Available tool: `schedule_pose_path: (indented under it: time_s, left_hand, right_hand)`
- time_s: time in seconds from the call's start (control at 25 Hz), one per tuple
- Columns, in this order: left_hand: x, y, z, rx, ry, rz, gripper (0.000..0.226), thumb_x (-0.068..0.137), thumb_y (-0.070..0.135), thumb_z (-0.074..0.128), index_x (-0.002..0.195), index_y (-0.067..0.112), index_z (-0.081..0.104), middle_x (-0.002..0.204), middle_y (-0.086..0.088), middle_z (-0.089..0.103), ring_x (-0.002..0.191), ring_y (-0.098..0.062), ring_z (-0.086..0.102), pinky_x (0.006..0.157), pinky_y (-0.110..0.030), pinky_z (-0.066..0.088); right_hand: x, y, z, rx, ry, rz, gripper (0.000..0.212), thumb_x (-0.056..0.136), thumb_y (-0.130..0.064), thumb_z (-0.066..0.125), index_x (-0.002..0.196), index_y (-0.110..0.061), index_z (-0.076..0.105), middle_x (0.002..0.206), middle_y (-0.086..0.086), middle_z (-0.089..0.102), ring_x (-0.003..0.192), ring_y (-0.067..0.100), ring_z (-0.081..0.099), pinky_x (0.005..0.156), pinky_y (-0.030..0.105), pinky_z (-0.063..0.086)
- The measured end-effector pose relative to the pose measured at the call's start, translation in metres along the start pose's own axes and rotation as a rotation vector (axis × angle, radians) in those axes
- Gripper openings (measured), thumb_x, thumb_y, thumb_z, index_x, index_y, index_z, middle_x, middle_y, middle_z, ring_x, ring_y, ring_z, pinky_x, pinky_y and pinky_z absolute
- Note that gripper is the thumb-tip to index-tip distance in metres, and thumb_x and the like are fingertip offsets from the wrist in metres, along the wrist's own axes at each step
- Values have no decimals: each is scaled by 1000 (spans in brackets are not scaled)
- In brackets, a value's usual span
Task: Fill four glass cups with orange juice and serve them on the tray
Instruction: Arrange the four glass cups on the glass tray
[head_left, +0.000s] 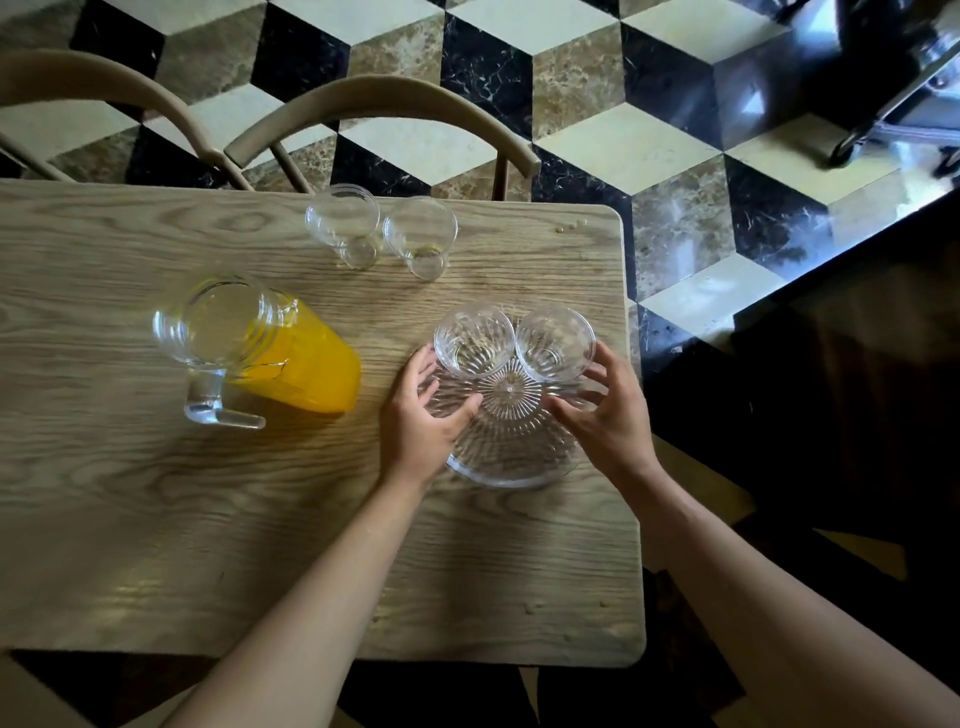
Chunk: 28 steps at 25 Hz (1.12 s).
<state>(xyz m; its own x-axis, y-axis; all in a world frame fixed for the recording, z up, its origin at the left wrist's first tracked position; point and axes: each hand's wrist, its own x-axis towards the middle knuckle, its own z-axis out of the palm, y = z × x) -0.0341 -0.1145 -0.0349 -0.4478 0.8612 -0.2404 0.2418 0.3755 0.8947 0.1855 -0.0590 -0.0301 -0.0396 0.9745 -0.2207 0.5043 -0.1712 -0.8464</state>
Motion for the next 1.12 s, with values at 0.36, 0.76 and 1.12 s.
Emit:
schedule_pose_path:
  time_s: [0.36, 0.76, 1.12]
  left_hand:
    - [-46, 25, -46, 74, 0, 171, 86, 77, 29, 94, 148, 4, 52, 146, -18, 60, 128, -15, 57, 108, -32, 51]
    - [-120, 55, -81, 127, 93, 268, 93, 72, 59, 79, 145, 7, 55, 140, -9, 63, 128, -19, 61, 109, -32, 50]
    - [-118, 125, -124, 146, 204, 350, 91, 76, 62, 71, 145, 5, 55, 143, -14, 61, 129, -15, 57, 109, -35, 51]
  right_hand:
    - [-52, -38, -16, -69, 66, -24, 107, 70, -36, 94, 156, -9, 37, 148, 11, 48, 131, 20, 51, 112, 44, 47]
    - [-80, -94, -40, -154, 10, -201, 109, 72, -46, 91, 158, -12, 34, 153, 12, 43, 142, 24, 42, 119, 36, 35]
    - [-86, -154, -41, -120, -135, -273, 104, 80, -54, 82, 161, -15, 30, 161, 10, 32, 148, 26, 34, 121, 44, 34]
